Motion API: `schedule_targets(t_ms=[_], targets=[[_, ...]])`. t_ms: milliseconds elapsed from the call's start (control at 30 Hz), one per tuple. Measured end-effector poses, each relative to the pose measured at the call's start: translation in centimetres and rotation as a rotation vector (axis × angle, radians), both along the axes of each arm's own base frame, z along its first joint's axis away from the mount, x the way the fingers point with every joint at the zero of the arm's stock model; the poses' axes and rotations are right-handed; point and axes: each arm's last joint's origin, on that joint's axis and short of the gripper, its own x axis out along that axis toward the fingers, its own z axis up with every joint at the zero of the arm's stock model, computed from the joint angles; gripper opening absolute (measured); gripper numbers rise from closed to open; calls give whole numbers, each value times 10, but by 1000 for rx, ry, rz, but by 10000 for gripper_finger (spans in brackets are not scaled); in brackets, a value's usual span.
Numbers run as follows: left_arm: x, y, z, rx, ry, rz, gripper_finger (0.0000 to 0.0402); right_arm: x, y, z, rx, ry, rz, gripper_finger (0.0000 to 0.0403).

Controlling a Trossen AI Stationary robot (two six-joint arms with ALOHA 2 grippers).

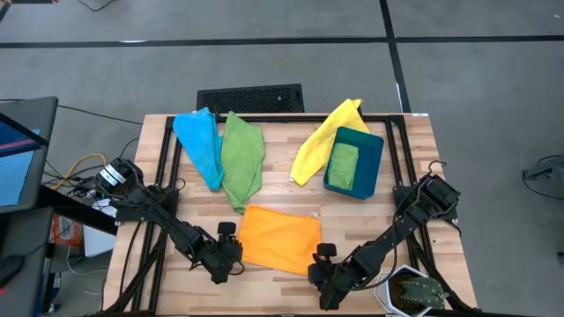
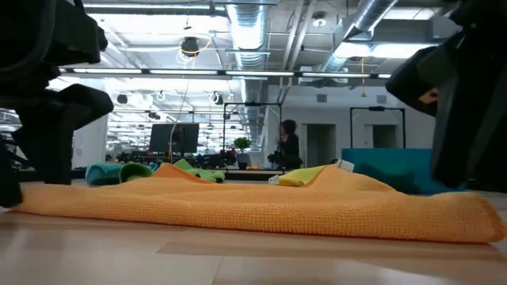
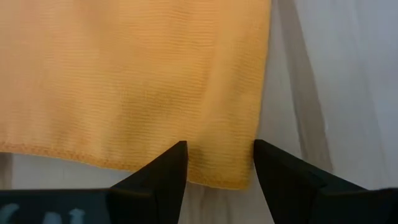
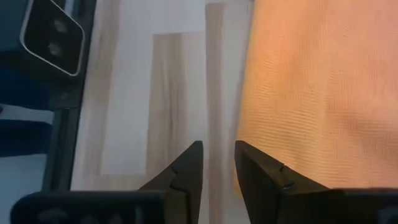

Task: Fold microfiber towels
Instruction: Fold the orange microfiber cloth

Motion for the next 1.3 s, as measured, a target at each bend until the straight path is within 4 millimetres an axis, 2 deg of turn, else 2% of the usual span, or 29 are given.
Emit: schedule_targets(t_ms=[467,667,867,1133,1300], targets=[[0,0,0,24,4,-46,179,-3,-1,-4,-91,8,20,118],[0,0,0,32,2,-52,179,-10,-6,-15,-106,26,29,118],[0,0,-2,39,4,-51,174,-12,-7,-19,-118,43,63,118],[6,-6,-18,56,21,-27,113,-14,-10,-21,-120,81,26,116],[5,-6,-17,32,24,-29,50,-18,-14,-22,-142,128,-8,69]])
